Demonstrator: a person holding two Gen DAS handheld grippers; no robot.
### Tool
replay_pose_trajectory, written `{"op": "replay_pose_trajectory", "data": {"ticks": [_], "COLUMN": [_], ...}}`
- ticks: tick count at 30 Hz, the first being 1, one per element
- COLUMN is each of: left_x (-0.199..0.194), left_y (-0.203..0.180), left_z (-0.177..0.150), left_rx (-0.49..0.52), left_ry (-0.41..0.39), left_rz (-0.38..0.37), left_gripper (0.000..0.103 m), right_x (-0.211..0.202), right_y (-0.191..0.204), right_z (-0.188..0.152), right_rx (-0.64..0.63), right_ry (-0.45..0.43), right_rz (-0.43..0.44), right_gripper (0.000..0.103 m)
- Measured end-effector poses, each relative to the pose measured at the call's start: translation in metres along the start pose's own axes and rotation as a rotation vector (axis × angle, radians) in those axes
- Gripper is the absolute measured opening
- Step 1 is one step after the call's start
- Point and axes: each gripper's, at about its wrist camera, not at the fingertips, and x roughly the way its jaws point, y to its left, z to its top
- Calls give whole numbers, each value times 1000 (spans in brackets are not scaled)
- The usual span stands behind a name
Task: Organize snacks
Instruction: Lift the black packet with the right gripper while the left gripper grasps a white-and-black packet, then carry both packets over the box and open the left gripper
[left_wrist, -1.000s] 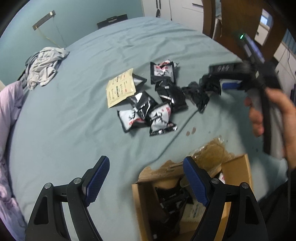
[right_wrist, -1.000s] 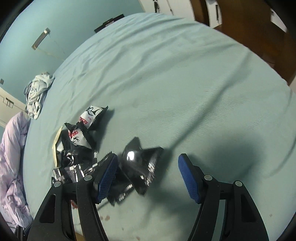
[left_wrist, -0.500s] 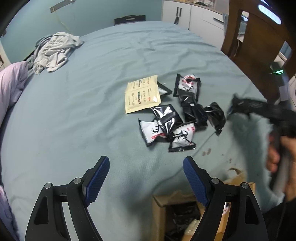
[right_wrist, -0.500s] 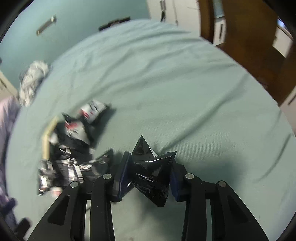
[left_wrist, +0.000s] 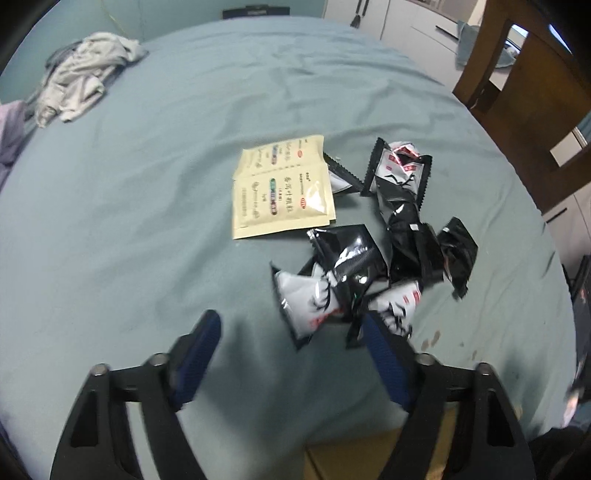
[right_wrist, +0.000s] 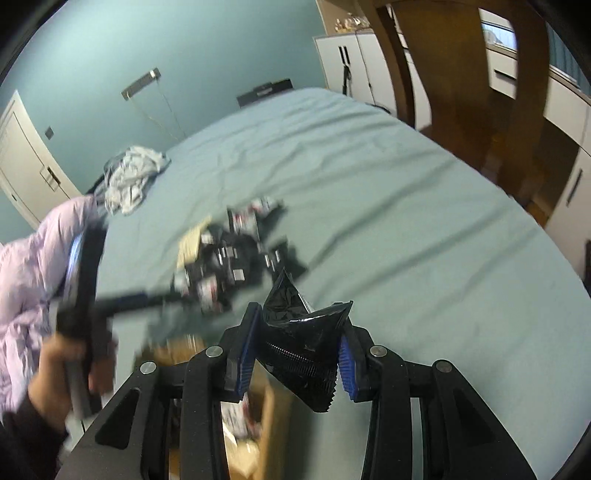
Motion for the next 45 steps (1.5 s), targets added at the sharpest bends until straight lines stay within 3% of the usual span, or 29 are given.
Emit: {"op": "replay_pose_trajectory", "data": {"ticks": [5,7,10,12,17,20,27,30,33,37,42,45], "left_x": [27,35,28,19,-19,-52,-126,-143,-155,-156,-157,-146], "left_y": [-8,-13,-17,-15,-6,-2,-13,-24,-44,-76,-101,-108], "left_z": [11,12,11,7,-2,-12,-42,-55,-72,-94,-114,-123], "left_rx": [27,47,54,40,-19,-47,47,93,186,295,357,372], "left_ry": [52,73,45,26,-55,-110,-230,-229,-234,-212,-197,-133], "left_rz": [-71,-50,-35,-39,33,11,-70,-157,-170,-159,-138,-88], "left_gripper": [61,40,34,33,33,33,33,33,33,33,34,34], "right_x": [4,15,33,33,18,11,3,5,7,6,7,8], "right_y": [14,16,11,6,-2,-1,6,6,9,11,9,9], "right_z": [-3,4,7,6,8,4,-4,-6,-6,-5,-4,-5], "right_rx": [-41,-40,3,29,92,95,56,46,27,16,27,28], "right_ry": [-12,-6,42,51,7,-7,-27,-19,-6,-9,-5,-1], "right_rz": [2,-11,-22,-28,-13,-12,1,2,-11,-13,-13,-9], "right_gripper": [36,36,36,36,36,36,36,36,36,36,36,36]}}
